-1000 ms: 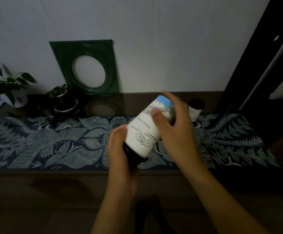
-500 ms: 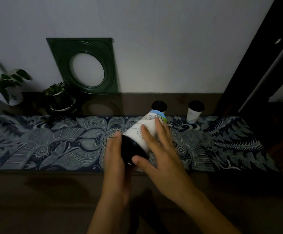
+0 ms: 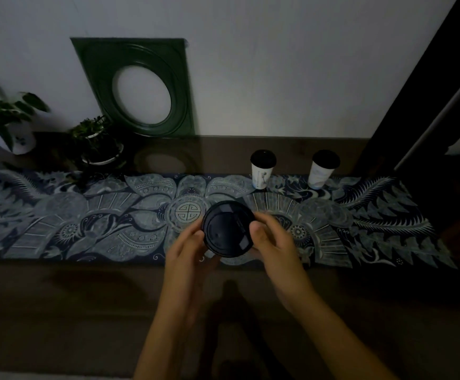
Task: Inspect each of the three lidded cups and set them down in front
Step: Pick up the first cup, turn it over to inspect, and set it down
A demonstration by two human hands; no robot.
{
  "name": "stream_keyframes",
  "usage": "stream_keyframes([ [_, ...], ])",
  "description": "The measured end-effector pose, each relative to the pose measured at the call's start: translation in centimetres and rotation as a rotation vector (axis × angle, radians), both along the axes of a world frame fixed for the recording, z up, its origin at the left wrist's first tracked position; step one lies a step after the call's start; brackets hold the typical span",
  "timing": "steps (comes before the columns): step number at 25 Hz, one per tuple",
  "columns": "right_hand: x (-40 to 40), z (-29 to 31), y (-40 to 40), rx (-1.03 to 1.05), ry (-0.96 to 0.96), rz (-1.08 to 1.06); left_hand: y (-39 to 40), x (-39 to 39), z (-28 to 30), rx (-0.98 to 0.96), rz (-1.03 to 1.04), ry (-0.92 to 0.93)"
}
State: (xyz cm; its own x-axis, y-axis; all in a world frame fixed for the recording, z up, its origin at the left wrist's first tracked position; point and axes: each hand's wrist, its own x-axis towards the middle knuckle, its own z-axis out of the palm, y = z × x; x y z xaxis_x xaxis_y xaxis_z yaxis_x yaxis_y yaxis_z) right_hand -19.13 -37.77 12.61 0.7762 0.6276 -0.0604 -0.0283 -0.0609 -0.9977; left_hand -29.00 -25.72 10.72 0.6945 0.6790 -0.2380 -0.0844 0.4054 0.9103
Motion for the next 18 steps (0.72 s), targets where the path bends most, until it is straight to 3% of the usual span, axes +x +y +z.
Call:
stream_keyframes([
  [7,0.1,-7.3,1.6,-0.129,0.319,-0.009,1.1,-0.4,-6.9,-0.099,0.072,0.217],
  [11,-0.1,-11.2,2.1,-0.263,0.398,-0.015,1.4,-0.9,-10.6,-0.17,0.083,0.284],
  [18,-1.2,-13.9,1.8,-0.324,0.489,0.016,1.0,-1.9,-13.4,-0.201,0.09,0.374],
])
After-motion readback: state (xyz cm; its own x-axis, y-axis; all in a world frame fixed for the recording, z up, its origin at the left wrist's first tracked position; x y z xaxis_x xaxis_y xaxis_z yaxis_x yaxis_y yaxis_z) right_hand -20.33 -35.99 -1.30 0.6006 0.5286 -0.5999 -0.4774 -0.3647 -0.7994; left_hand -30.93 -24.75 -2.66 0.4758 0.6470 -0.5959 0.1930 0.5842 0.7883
